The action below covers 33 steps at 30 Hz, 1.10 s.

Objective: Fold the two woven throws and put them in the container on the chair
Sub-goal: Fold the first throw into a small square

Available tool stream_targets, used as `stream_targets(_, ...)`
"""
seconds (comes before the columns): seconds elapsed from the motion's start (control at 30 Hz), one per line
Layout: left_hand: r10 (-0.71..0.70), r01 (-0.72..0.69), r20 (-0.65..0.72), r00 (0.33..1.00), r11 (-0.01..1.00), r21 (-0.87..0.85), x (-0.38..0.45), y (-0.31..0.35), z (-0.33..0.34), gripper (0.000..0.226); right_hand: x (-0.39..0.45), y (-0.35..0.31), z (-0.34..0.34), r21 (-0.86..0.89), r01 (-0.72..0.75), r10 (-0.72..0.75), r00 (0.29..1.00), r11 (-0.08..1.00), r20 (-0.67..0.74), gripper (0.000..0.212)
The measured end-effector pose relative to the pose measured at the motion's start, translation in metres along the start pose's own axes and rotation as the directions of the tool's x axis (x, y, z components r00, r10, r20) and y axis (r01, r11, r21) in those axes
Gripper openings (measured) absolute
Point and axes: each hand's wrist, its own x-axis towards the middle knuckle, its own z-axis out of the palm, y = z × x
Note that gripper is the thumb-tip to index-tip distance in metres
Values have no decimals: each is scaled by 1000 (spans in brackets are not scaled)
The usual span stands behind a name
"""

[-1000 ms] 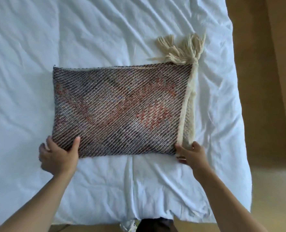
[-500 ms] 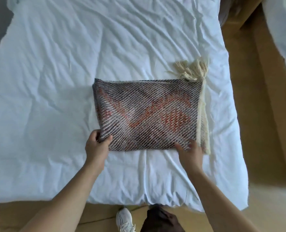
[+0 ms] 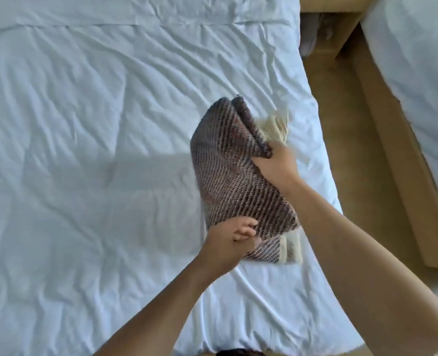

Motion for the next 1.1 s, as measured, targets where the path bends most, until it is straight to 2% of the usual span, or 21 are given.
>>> stream_targets(0.03, 24, -18, -79, 997, 997, 69, 12, 2, -2, 28, 8, 21, -18, 75, -78, 81, 996, 994, -30, 36)
stream_targets(0.1, 67, -15, -196, 978, 967, 255, 41, 1, -6, 25, 7, 70, -42, 191, -258, 260, 965, 947, 13, 59)
stream_targets(0.17, 102, 16, -266, 959, 913, 407, 73, 7, -12, 23, -17, 122, -45, 131, -382, 376, 924, 915, 66, 67)
stream_targets(0.23, 133, 23, -260, 956, 855, 519, 106, 17, -18, 26, -57, 169, -33, 93, -486, 484, 874, 869, 49, 59)
stream_targets(0.3, 136, 35, -235, 962, 797, 603, 143, 26, -22, 34, -102, 202, -12, 204, -579, 579, 813, 789, 67, 30)
stream_targets(0.33, 133, 49, -230, 964, 761, 647, 162, 29, -23, 41, -121, 213, 0, 263, -636, 629, 768, 725, 121, 18)
stream_targets(0.4, 134, 96, -231, 964, 635, 767, 202, 34, -23, 62, -151, 217, 23, 319, -759, 687, 650, 568, 325, 24)
stream_targets(0.47, 100, 152, -225, 969, 473, 868, 234, 39, -23, 81, -165, 210, 47, 381, -848, 624, 529, 368, 575, 36)
stream_targets(0.5, 52, 176, -217, 975, 424, 889, 246, 43, -22, 87, -165, 206, 57, 440, -861, 557, 503, 255, 661, 41)
stream_targets(0.53, -13, 194, -205, 979, 385, 902, 259, 44, -23, 92, -162, 202, 67, 511, -847, 501, 509, 146, 700, 44)
stream_targets(0.6, -155, 214, -171, 973, 330, 919, 277, 47, -23, 101, -148, 194, 80, 656, -754, 443, 573, -44, 689, 44)
stream_targets(0.63, -225, 222, -147, 963, 358, 907, 284, 49, -25, 104, -141, 190, 84, 715, -691, 436, 616, -101, 657, 43)
stream_targets(0.67, -288, 231, -112, 951, 421, 877, 286, 54, -24, 102, -134, 187, 87, 763, -635, 449, 651, -121, 613, 42)
stream_targets(0.7, -340, 241, -72, 938, 489, 838, 288, 60, -24, 90, -126, 184, 87, 799, -587, 464, 677, -129, 571, 42)
stream_targets(0.77, -453, 278, 28, 891, 595, 754, 284, 74, -29, 58, -112, 181, 80, 853, -511, 525, 699, -109, 486, 44)
stream_targets(0.8, -505, 313, 75, 860, 638, 704, 277, 81, -34, 51, -107, 182, 72, 869, -487, 560, 699, -83, 445, 46)
stream_targets(0.87, -570, 400, 122, 813, 698, 593, 252, 89, -54, 49, -98, 185, 52, 881, -473, 601, 696, -27, 392, 46)
stream_targets(0.93, -581, 491, 148, 800, 776, 395, 214, 85, -78, 45, -86, 182, 29, 876, -482, 568, 728, 28, 383, 50)
stream_targets(1.0, -534, 515, 137, 834, 844, 151, 170, 74, -103, 53, -72, 164, 5, 833, -547, 514, 739, 81, 435, 63)
stream_targets(1.03, -496, 493, 114, 861, 868, 52, 149, 70, -115, 67, -64, 149, -5, 811, -571, 481, 751, 128, 453, 66)
stream_targets(1.1, -412, 413, 33, 910, 903, -115, 111, 64, -141, 91, -48, 112, -25, 777, -553, 400, 813, 300, 424, 54)
